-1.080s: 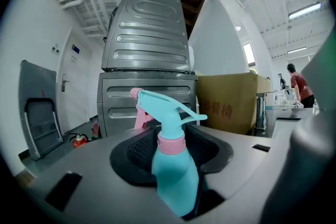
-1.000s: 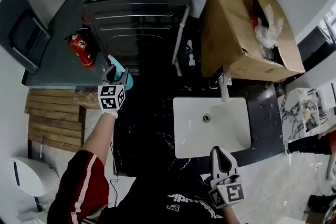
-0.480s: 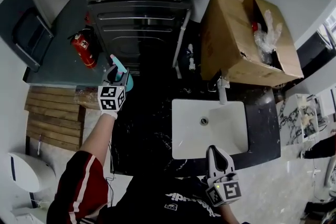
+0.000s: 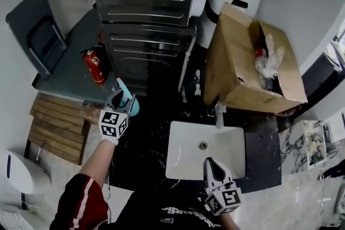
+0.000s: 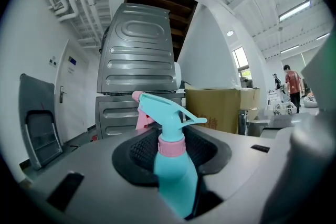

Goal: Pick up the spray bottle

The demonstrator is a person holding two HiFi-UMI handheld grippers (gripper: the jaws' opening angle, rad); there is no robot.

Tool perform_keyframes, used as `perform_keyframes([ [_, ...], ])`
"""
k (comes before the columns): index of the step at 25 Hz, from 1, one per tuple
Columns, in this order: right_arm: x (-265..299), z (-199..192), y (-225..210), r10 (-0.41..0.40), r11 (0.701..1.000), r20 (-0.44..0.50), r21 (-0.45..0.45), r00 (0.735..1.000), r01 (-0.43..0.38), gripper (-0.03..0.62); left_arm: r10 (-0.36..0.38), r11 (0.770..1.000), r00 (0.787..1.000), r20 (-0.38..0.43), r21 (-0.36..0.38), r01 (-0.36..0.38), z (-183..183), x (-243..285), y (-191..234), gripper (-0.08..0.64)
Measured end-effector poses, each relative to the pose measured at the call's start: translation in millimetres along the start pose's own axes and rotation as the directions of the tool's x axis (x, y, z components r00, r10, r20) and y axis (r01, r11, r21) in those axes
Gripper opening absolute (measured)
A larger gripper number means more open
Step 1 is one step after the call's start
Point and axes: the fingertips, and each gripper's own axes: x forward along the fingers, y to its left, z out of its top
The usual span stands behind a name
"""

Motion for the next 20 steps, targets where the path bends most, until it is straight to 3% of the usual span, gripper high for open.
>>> perform_keyframes([
  [9,6,22,-28,0.072,0.997,0.019,-0.013,0.997,-0.072,0.038,0.009,0.999,0.999,0.031,-0.052,-0.007,46,-53,-60,0.16],
  [16,5,44,-51,0.071,0.997,0.062,-0.023,0.996,-0.07,0.038,-0.084,0.996,0.993,0.08,-0.014,0.086,94,-80,-130,0.16],
  [20,4,54,-53,0.072,0.997,0.083,-0.033,0.994,-0.07,0.038,-0.143,0.99,0.986,0.083,0.015,0.143,103,-92,-168,0.16],
])
